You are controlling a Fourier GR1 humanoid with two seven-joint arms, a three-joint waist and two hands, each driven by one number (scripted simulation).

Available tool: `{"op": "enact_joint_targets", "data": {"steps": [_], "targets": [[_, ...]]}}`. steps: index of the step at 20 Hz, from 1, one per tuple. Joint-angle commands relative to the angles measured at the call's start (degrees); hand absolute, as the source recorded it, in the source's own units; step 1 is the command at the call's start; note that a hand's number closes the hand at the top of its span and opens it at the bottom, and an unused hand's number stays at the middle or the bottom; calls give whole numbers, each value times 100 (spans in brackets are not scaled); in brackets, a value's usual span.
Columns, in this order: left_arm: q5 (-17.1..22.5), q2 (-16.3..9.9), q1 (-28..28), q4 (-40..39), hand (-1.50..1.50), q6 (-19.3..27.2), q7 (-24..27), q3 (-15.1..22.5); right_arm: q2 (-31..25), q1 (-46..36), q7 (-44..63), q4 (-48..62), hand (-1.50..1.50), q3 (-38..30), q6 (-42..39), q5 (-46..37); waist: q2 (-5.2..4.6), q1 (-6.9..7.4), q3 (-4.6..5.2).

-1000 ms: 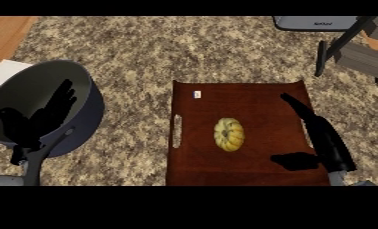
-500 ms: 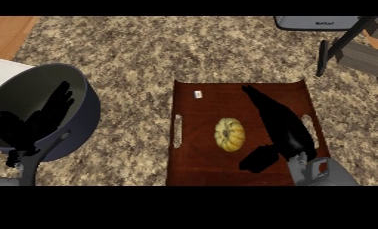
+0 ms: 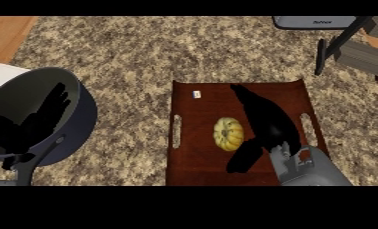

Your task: Pick the squash from the tray and place it in the tiered basket

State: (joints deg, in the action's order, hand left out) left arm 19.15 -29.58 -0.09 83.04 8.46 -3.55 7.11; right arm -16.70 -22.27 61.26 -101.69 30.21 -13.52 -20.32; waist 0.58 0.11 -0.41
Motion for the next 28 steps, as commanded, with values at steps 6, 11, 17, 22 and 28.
{"op": "enact_joint_targets", "data": {"steps": [6,11,17,22,28], "targets": [[34,-214,-233,-602,0,-205,-117,-224,-54,-140,1184,-49,-150,-167,-489,190,-59,-19,53],[-73,-35,-403,-368,0,-66,-282,15,-532,400,565,-218,-150,-454,-639,563,-52,-51,43],[-38,-42,-503,-426,0,-193,-119,-98,-206,216,769,-90,-150,-284,-523,378,-53,21,47],[-186,-8,-433,-656,0,-204,76,-142,-137,682,293,-77,-150,-177,-269,74,-61,-6,45],[-234,32,-480,-200,0,-87,-288,-108,-73,776,-8,65,-150,-188,-329,-131,-51,12,41]]}}
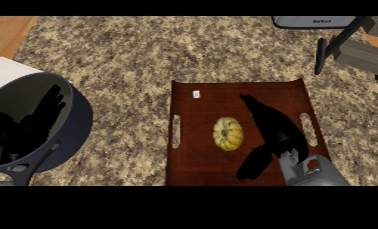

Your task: Pick the squash from the tray and place it in the tiered basket

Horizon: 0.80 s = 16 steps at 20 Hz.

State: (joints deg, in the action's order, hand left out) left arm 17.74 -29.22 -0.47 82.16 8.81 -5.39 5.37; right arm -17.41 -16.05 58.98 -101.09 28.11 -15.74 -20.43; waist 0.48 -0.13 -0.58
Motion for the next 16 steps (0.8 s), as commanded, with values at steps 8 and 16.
{"op": "enact_joint_targets", "data": {"steps": [8,16], "targets": [[-91,-54,-441,-404,0,-428,124,-142,553,3,-63,692,-150,18,168,-550,-49,46,60],[-157,134,-13,-765,0,-389,3,-253,681,131,-506,1182,-150,-34,113,-771,-54,2,60]]}}
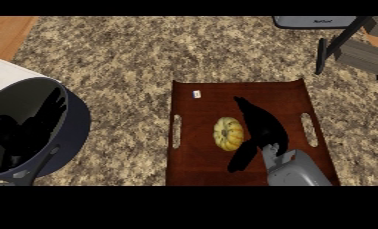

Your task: Pick the squash from the tray and place it in the tiered basket

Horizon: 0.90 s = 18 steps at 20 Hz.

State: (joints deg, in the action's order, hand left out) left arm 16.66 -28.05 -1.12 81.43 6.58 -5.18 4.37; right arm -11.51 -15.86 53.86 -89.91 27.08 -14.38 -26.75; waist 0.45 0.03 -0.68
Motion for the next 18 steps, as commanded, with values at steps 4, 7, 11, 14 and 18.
{"op": "enact_joint_targets", "data": {"steps": [4,7,11,14,18], "targets": [[-156,34,-107,-180,0,-41,-277,-21,241,-145,-521,902,-150,-135,6,-131,-54,37,66],[99,-185,-301,-496,0,-506,55,-314,430,-117,-424,799,150,-25,-107,-96,-53,41,69],[-147,57,-141,-393,0,-164,-96,-108,529,-45,-1277,926,150,268,537,-692,-54,22,67],[-44,-155,-384,-162,0,-329,-130,-324,503,173,-1258,568,150,253,773,-920,-41,20,67],[-101,51,-156,-573,0,-375,28,-266,285,-162,-1312,402,150,-233,566,-838,-50,-15,70]]}}
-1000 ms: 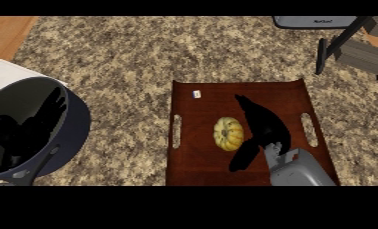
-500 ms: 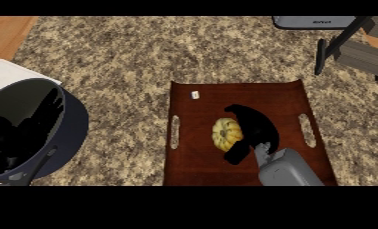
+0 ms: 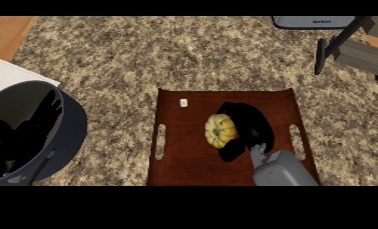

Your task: Pick the squash from the tray and place it in the tiered basket

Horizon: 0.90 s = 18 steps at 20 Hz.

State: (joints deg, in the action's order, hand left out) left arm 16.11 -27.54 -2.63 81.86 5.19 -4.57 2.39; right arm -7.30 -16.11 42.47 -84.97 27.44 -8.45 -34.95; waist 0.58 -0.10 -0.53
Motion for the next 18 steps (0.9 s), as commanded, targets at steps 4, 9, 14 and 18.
{"op": "enact_joint_targets", "data": {"steps": [4,9,14,18], "targets": [[58,-249,-300,-13,0,-245,-400,-189,-206,309,243,-903,150,-202,182,-364,-41,2,52],[-72,16,-23,-313,0,-111,-235,122,702,-2159,2875,-791,150,-557,-584,-1094,-38,77,90],[-96,-44,-223,-151,0,-20,-224,115,608,-3490,3653,-587,150,-948,-947,-1837,22,89,83],[-5,-96,-204,-267,0,-52,-193,32,320,-4527,3749,-492,150,-1374,-1254,-2353,43,11,86]]}}
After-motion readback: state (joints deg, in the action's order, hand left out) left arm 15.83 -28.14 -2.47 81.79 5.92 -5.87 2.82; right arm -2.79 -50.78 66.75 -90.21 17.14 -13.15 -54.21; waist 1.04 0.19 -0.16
